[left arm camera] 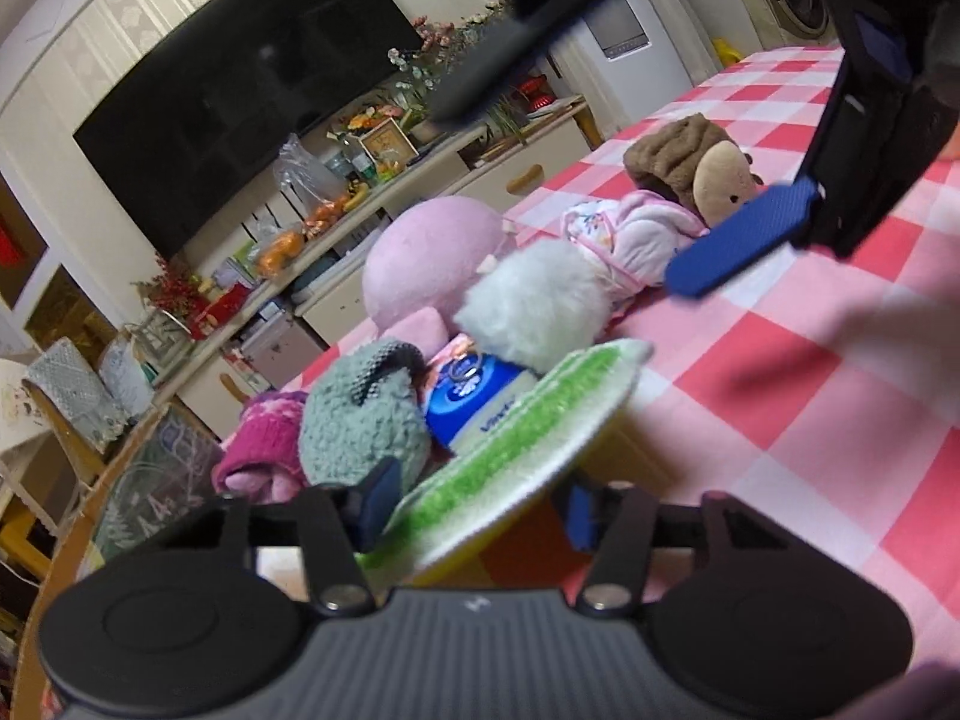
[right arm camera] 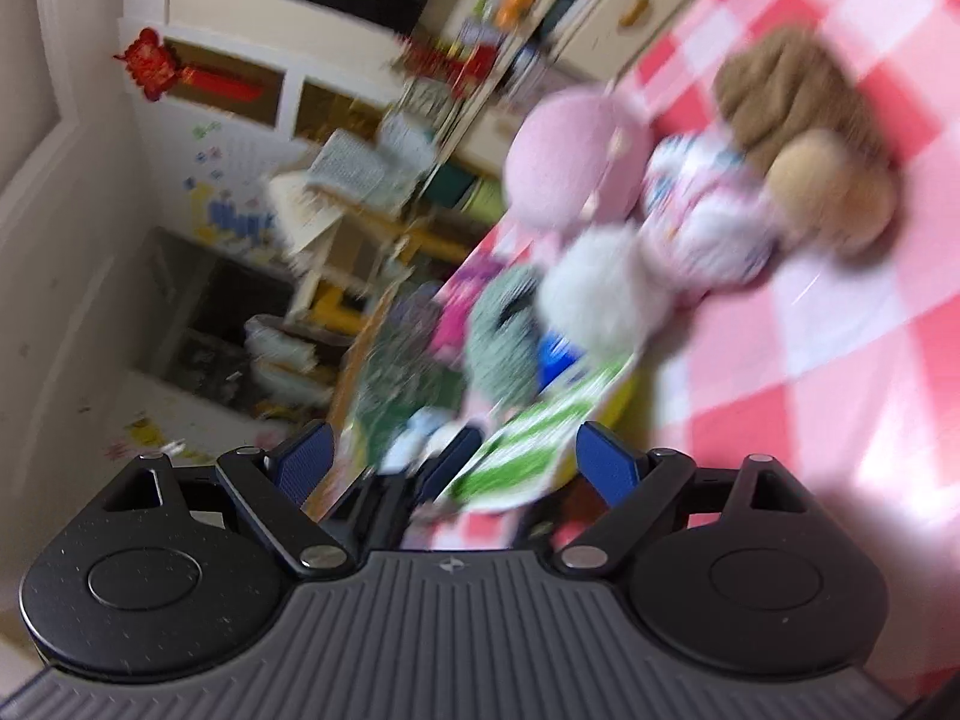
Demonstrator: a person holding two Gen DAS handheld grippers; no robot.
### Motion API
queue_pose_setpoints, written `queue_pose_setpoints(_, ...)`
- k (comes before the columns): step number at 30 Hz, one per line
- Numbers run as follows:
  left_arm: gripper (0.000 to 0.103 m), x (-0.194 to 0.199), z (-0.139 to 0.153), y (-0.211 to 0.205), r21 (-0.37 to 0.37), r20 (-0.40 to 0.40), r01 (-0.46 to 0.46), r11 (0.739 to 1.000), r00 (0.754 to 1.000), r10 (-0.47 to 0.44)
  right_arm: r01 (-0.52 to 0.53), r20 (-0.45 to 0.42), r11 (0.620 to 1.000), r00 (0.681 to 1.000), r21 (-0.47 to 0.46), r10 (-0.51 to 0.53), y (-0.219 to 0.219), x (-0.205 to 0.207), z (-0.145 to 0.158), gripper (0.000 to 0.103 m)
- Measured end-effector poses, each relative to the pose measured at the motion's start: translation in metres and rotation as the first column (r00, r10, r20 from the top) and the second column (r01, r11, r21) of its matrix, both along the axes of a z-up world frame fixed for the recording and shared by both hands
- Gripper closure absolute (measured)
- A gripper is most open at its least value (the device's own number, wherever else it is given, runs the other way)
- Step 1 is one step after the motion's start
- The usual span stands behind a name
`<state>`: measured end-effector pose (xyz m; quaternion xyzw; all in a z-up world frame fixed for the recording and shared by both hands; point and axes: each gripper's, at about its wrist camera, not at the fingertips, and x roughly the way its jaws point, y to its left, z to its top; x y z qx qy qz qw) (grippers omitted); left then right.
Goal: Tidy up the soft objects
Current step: 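Grasp the brown-and-beige hedgehog plush with the right tool while the left tool holds the sponge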
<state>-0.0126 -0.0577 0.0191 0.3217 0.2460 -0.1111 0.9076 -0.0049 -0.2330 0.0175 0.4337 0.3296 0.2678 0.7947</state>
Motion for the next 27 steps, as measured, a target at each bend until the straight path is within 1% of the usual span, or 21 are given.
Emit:
queue_pose_setpoints(1,0.057,0.000,0.001,0.000,-0.007,-0.007,0.001,1.000,1.000,-0.001,0.045,0.012,0.998,0.999,-0.045,-0.045,-0.003,-0.002,0.003,0.000)
queue_pose_setpoints(2,0.060,-0.001,0.002,0.000,-0.014,-0.010,0.001,1.000,1.000,-0.001,0.091,0.025,0.991,0.996,-0.096,-0.089,-0.005,-0.004,0.006,0.000)
queue_pose_setpoints(3,0.063,-0.001,0.003,0.000,-0.022,-0.015,0.004,1.000,1.000,-0.004,0.137,0.039,0.979,0.990,-0.154,-0.132,-0.007,-0.006,0.010,0.000)
queue_pose_setpoints(4,0.064,-0.001,0.004,0.000,-0.031,-0.021,0.003,1.000,1.000,-0.004,0.190,0.059,0.956,0.982,-0.223,-0.182,-0.008,-0.009,0.013,0.000)
queue_pose_setpoints(6,0.066,-0.001,0.008,0.000,-0.059,-0.035,-0.002,0.998,0.999,0.000,0.269,0.102,0.892,0.963,-0.363,-0.249,-0.005,-0.012,0.019,0.000)
queue_pose_setpoints(8,0.067,-0.001,0.011,0.001,-0.084,-0.048,-0.004,0.996,0.999,0.000,0.321,0.140,0.806,0.947,-0.497,-0.290,0.001,-0.009,0.020,0.000)
queue_pose_setpoints(9,0.067,-0.001,0.012,0.001,-0.097,-0.054,-0.005,0.995,0.999,0.000,0.339,0.155,0.769,0.940,-0.542,-0.305,0.004,-0.007,0.019,0.000)
queue_pose_setpoints(10,0.068,0.000,0.014,0.001,-0.111,-0.061,-0.007,0.994,0.998,0.001,0.355,0.168,0.738,0.933,-0.574,-0.317,0.006,-0.004,0.018,0.000)
queue_pose_setpoints(11,0.069,0.001,0.017,0.002,-0.128,-0.068,-0.011,0.992,0.998,0.002,0.373,0.180,0.717,0.925,-0.589,-0.334,0.005,-0.001,0.016,0.000)
queue_pose_setpoints(13,0.069,0.003,0.021,0.004,-0.158,-0.084,-0.018,0.987,0.996,0.004,0.408,0.195,0.680,0.908,-0.609,-0.371,0.005,0.006,0.013,0.000)
queue_pose_setpoints(16,0.069,0.008,0.028,0.011,-0.222,-0.120,-0.035,0.974,0.993,0.009,0.451,0.219,0.625,0.883,-0.637,-0.414,-0.003,0.015,0.011,0.000)
queue_pose_setpoints(18,0.070,0.011,0.033,0.015,-0.258,-0.131,-0.036,0.965,0.991,0.002,0.459,0.226,0.609,0.878,-0.647,-0.421,-0.003,0.022,0.011,0.000)
queue_pose_setpoints(19,0.071,0.012,0.034,0.016,-0.270,-0.135,-0.036,0.962,0.991,-0.001,0.457,0.223,0.608,0.879,-0.649,-0.422,-0.004,0.025,0.010,0.000)
queue_pose_setpoints(20,0.071,0.013,0.035,0.017,-0.282,-0.143,-0.036,0.959,0.990,-0.005,0.452,0.218,0.610,0.881,-0.651,-0.420,-0.003,0.028,0.009,0.002)
queue_pose_setpoints(22,0.072,0.017,0.036,0.021,-0.312,-0.166,-0.048,0.949,0.986,-0.005,0.437,0.206,0.610,0.887,-0.661,-0.412,-0.002,0.034,0.006,0.011)
queue_pose_setpoints(23,0.072,0.019,0.036,0.023,-0.327,-0.178,-0.054,0.943,0.984,-0.006,0.426,0.198,0.610,0.892,-0.668,-0.407,0.001,0.038,0.007,0.020)
queue_pose_setpoints(24,0.072,0.021,0.037,0.024,-0.341,-0.186,-0.059,0.938,0.983,-0.006,0.417,0.193,0.608,0.896,-0.676,-0.400,0.002,0.040,0.006,0.025)
queue_pose_setpoints(25,0.072,0.022,0.037,0.025,-0.348,-0.188,-0.062,0.935,0.982,-0.005,0.415,0.196,0.603,0.897,-0.681,-0.396,0.002,0.042,0.005,0.026)
queue_pose_setpoints(26,0.072,0.022,0.038,0.027,-0.356,-0.192,-0.067,0.932,0.981,-0.003,0.412,0.197,0.596,0.898,-0.690,-0.393,0.003,0.040,0.006,0.033)
queue_pose_setpoints(27,0.072,0.024,0.038,0.029,-0.373,-0.203,-0.077,0.925,0.979,0.000,0.406,0.194,0.589,0.900,-0.699,-0.391,0.003,0.041,0.006,0.038)
